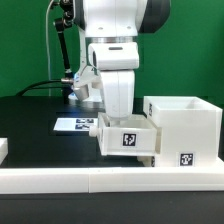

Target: Assemble drawer

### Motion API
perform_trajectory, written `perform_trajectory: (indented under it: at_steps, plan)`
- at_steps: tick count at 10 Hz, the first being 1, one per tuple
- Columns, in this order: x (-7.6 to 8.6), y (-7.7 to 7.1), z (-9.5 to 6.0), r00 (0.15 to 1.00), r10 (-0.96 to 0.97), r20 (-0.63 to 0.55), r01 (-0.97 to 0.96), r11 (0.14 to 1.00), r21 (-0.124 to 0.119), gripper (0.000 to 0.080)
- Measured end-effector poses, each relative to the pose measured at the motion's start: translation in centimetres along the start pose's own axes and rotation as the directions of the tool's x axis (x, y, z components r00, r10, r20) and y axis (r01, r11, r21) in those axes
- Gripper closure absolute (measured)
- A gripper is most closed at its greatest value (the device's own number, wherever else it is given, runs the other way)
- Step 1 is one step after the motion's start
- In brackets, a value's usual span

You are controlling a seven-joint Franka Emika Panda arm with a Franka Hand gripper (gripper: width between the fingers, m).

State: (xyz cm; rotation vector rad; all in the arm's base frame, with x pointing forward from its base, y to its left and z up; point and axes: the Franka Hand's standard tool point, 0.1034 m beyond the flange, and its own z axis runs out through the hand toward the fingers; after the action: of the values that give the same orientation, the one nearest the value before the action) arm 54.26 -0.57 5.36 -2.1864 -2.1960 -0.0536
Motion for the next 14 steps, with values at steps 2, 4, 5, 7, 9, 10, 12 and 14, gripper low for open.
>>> perform_trajectory:
  at_steps: [2,4,5,7,9,10,12,14]
  plan:
    - [0.06,0.04,-0.08,1.000,-0.001,0.000,0.001,1.000,-0.001,0.0758]
    - [0.15,0.15,-0.28,1.000,0.006,0.001,-0.006,1.000,-0.002,0.0758]
    - [0.16,0.15,-0.31,1.000,0.010,0.001,-0.010,1.000,0.001,0.0758]
    - [0.10,0.17,-0.30,1.000,0.010,0.002,-0.010,1.000,0.001,0.0758]
    - [0.00,0.15,-0.10,1.000,0.009,-0.001,-0.009,1.000,-0.005,0.0758]
    - [0.00,0.12,-0.05,1.000,0.009,-0.001,-0.009,1.000,-0.004,0.0758]
    - [-0.01,0.10,0.00,1.000,0.010,-0.001,-0.010,1.000,-0.003,0.0758]
    - [-0.69,0.04,-0.01,1.000,-0.015,-0.005,0.015,1.000,0.000,0.0758]
